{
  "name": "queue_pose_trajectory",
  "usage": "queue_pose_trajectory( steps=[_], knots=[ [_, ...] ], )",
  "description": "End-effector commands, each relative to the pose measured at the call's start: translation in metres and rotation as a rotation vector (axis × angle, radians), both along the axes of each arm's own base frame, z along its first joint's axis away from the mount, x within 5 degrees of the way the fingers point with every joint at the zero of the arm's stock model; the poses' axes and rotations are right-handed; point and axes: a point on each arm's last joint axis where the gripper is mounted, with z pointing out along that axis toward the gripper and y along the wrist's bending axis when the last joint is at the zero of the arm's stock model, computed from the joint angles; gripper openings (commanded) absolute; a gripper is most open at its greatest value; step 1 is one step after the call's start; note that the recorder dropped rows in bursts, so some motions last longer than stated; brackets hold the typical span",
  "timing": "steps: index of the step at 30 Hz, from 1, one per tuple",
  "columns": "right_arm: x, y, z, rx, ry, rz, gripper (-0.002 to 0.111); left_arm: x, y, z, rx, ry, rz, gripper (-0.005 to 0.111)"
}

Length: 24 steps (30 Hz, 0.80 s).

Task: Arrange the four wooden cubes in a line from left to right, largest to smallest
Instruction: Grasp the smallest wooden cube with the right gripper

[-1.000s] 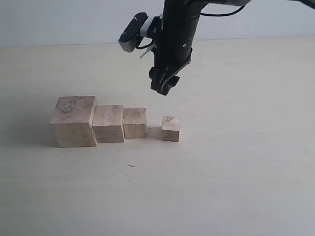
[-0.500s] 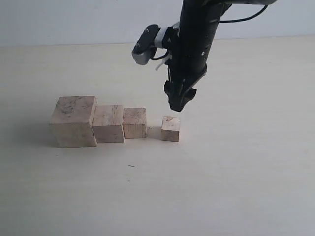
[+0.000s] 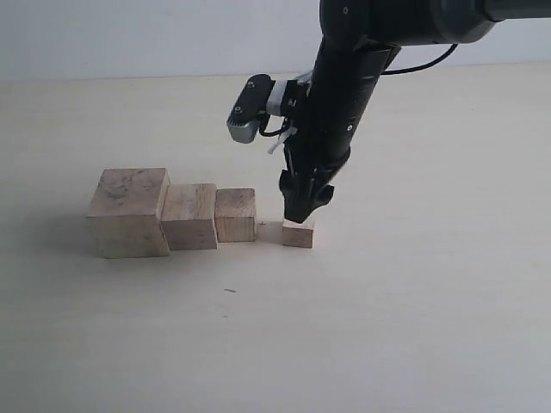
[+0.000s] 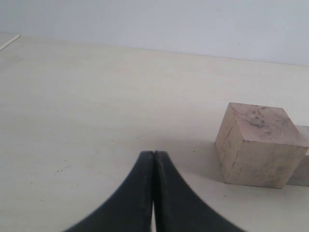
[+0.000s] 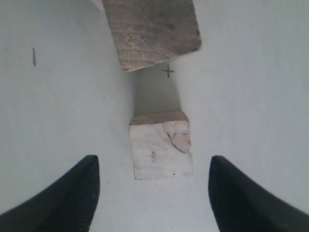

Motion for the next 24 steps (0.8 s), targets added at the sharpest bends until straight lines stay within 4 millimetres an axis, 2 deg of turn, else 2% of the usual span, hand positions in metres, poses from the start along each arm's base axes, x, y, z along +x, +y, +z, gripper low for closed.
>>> queue_pose_trajectory(
  steps=[1, 12, 24],
  knots=[
    [0.001, -0.002, 0.003, 0.0, -0.024, 0.034, 0.062, 0.0, 0.0, 0.001, -0.007, -0.016, -0.004, 0.0],
    [0.005, 0.0, 0.003, 0.018, -0.07, 0.049, 0.062, 0.0, 0.0, 0.001, -0.007, -0.016, -0.004, 0.0],
    [0.008, 0.002, -0.016, 0.001, -0.051, 0.046, 0.062, 0.0, 0.0, 0.001, -0.007, -0.016, -0.004, 0.0]
  ],
)
